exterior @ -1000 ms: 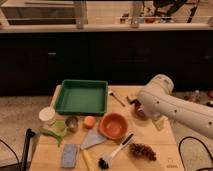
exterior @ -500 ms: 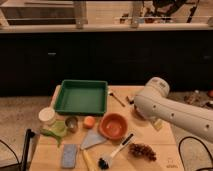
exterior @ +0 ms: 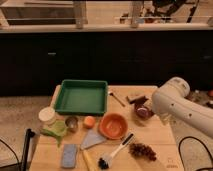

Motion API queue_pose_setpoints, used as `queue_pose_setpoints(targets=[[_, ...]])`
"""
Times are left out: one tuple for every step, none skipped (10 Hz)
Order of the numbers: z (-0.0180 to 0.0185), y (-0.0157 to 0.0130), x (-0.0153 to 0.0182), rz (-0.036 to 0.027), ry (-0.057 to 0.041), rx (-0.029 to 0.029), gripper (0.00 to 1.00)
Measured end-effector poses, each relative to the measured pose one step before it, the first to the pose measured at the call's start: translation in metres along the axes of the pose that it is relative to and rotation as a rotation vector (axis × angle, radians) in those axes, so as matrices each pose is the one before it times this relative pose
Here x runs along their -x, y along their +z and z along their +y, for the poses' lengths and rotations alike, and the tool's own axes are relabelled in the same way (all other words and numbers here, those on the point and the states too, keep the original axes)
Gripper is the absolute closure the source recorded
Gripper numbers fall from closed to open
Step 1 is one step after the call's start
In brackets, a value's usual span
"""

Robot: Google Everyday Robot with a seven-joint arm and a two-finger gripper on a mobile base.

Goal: Stack bowls on top of each other

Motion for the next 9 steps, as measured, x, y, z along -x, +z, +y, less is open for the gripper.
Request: queue_pose_setpoints(targets=[[-0.00152,0.00506,-0.00471,-0.01234,-0.02705,-0.00858,0.20],[-0.00173,0.00614,-0.00375,-0.01095,-0.02865,-0.00393,0.20],[-0.00166,0.00804,-0.00472,-0.01010,-0.02819,-0.00257,0.20],[-0.00087,0.01137,-0.00498,-0.01064,-0.02718,0.00044,0.20],[-0.00140,0.00800,-0.00412,-0.00467,-0.01590,-0.00386,0.20],[0.00225,0.00759,-0.00608,0.00036,-0.00845,-0.00707,0.20],[0.00473,0.00796,-0.00757,0.00421,0.00053,-0.01140,0.20],[0.00123,0.00388,-0.00290,0.00320,0.00043,-0.00878,0.20],[-0.00165,0.00217,-0.00284,0.00517,-0.00207,-0.01425,0.20]])
